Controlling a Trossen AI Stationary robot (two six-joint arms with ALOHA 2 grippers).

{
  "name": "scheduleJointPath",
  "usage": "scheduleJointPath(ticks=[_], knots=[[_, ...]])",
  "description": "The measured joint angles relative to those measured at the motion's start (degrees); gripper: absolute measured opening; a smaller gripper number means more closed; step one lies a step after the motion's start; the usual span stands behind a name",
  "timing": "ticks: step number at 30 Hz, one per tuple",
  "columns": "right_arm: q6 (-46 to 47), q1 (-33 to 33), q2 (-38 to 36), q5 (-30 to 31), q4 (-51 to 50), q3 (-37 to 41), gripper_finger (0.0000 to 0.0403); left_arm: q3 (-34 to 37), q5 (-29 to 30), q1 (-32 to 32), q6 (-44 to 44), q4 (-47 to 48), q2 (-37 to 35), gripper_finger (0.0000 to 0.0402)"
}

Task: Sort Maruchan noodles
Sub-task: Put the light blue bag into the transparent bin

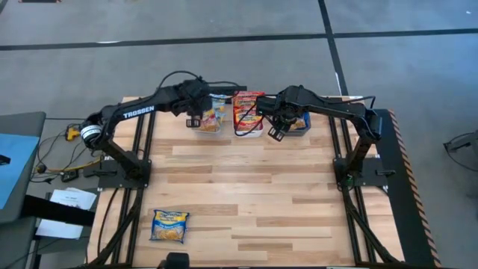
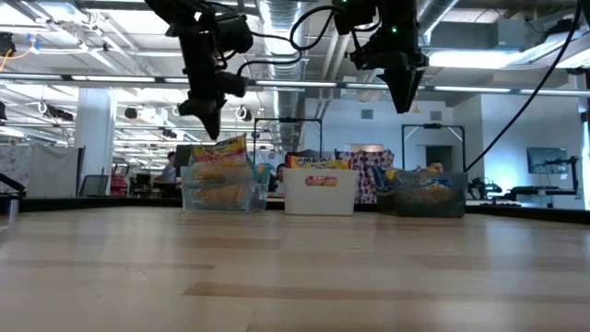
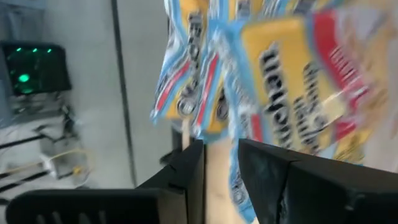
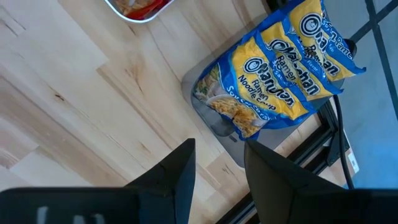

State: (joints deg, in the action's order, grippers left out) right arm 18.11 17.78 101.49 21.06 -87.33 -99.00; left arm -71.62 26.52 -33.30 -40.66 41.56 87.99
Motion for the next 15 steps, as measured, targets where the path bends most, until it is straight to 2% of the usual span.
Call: scheduleJointPath(ticks=[4,7,11,13,15], knots=[[-0.1,0.0,0.0,0.0,0.0,0.0,0.0159,-3.0,-5.1,0.0,4.1,0.9,0.0,0.0091],[-0.1,0.0,0.0,0.0,0.0,0.0,0.0159,-5.3,-15.3,0.0,8.9,4.7,0.0,0.0091],[-0.1,0.0,0.0,0.0,0.0,0.0,0.0159,-5.2,-29.4,0.0,16.1,5.2,0.0,0.0090],[-0.1,0.0,0.0,0.0,0.0,0.0,0.0159,-5.1,-31.6,0.1,17.9,5.2,0.8,0.0090],[-0.2,0.0,0.0,0.0,0.0,0.0,0.0159,-5.1,-31.0,0.3,18.6,5.1,2.2,0.0090]])
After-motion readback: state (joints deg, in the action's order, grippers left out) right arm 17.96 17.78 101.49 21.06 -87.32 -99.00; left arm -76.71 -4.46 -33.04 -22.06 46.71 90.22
